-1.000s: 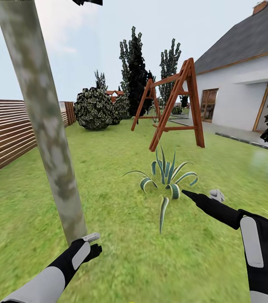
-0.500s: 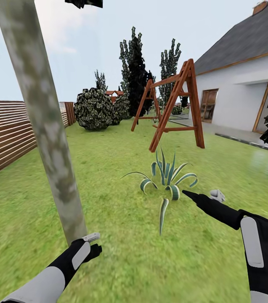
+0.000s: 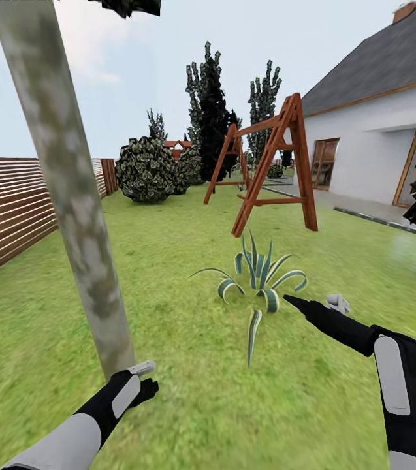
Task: Take the three Easter eggs out of the wicker basket on the lawn in the garden, then place them on the lawn next to a single tree (choose any tree) so that all three eggs are next to the same tree and none are left in the basket.
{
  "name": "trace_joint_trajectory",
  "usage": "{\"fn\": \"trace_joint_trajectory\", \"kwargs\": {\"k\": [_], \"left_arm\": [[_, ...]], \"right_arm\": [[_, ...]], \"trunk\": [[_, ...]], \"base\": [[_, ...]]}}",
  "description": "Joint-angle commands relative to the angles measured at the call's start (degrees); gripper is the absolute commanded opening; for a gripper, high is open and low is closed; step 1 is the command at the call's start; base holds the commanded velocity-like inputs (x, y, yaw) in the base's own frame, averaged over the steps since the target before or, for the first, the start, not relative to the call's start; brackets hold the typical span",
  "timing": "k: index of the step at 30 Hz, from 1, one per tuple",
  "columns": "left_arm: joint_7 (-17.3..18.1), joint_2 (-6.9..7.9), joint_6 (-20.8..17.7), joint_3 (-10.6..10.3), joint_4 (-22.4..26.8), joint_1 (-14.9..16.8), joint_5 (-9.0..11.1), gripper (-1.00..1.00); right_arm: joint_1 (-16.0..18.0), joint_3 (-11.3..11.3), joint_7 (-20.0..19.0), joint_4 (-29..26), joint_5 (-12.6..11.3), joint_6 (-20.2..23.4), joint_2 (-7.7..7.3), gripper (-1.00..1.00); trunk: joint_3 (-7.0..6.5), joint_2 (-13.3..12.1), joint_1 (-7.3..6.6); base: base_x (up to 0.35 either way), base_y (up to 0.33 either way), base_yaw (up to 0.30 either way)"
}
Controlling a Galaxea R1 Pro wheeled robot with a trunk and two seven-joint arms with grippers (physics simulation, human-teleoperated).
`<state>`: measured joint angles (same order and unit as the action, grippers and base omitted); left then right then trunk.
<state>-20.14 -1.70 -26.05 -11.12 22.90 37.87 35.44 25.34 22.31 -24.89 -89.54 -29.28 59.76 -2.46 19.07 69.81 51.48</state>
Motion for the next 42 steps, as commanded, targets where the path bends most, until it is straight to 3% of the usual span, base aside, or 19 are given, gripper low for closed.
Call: {"fn": "trace_joint_trajectory", "kwargs": {"k": [1,13,33,42], "left_arm": [[-0.5,0.04,-0.1,-0.4,0.1,0.0,0.6,1.0],[-0.5,0.03,-0.1,-0.4,0.1,0.0,0.6,1.0],[-0.5,0.05,-0.1,-0.4,0.1,0.0,0.6,1.0],[-0.5,0.11,-0.1,-0.4,0.1,0.0,0.7,1.0]], "right_arm": [[0.1,0.1,-0.6,0.0,0.5,0.2,0.01,1.0],[0.1,0.1,-0.6,-0.1,0.5,0.2,0.05,1.0],[0.1,0.1,-0.6,-0.2,-0.9,0.2,0.01,1.0],[0.0,0.1,-0.6,-0.2,-1.0,0.2,0.0,1.0]], "trunk": [[-0.11,-0.4,-0.22],[-2.27,-5.2,-2.86],[-5.86,-13.2,-7.25],[-7.47,-16.8,-9.23]], "base": [[0.0,0.0,0.101],[0.0,0.0,0.227],[-0.039,0.0,0.026],[-0.098,0.0,0.204]]}}
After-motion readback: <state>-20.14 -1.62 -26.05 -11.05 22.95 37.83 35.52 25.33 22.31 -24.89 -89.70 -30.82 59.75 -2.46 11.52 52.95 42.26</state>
